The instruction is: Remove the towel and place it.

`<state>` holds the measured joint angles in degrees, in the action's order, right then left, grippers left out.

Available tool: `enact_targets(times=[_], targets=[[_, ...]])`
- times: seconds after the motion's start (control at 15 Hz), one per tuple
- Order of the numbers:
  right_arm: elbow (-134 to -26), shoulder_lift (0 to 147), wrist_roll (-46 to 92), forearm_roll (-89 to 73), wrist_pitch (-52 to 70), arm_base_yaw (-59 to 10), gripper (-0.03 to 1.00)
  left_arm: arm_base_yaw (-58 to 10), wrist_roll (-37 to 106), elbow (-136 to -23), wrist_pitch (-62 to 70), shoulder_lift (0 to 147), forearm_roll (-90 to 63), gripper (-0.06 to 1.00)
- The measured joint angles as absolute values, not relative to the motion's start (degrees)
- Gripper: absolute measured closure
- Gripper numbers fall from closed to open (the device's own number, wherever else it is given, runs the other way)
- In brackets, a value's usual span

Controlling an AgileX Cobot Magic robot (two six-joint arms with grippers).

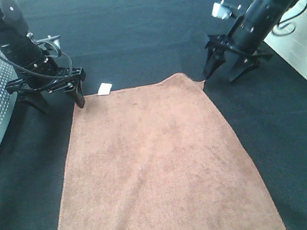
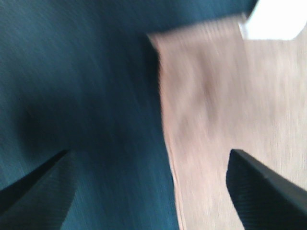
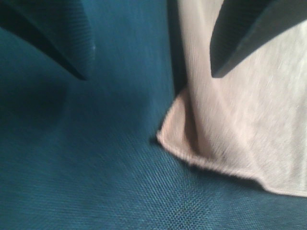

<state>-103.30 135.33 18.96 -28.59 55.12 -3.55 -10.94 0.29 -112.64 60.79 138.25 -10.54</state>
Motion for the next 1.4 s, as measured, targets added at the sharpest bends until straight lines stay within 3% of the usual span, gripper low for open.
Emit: enact_targets(times=[0.67,1.07,1.27,1.4], targets=[[-105.94,141.92,25.27,-41.60,53.57,-3.38,0.32,-10.37,6.47,-113.27,54.89,141.92,-22.17,0.15],[-106.05,142.78,29.39,-45.95,50.48,-8.08,0.32,-11.97,8.25,-113.62,53.34,142.72,-27.50,0.19],[-106.05,142.78,29.39,-45.61,50.25,-8.19,0.34,-12.66,8.82,-113.90,53.23,143.18,-27.67,0.30],[-106.05,142.78,29.39,-44.46,49.73,-8.19,0.42,-12.66,8.82,-113.90,53.00,143.30,-26.59,0.49]])
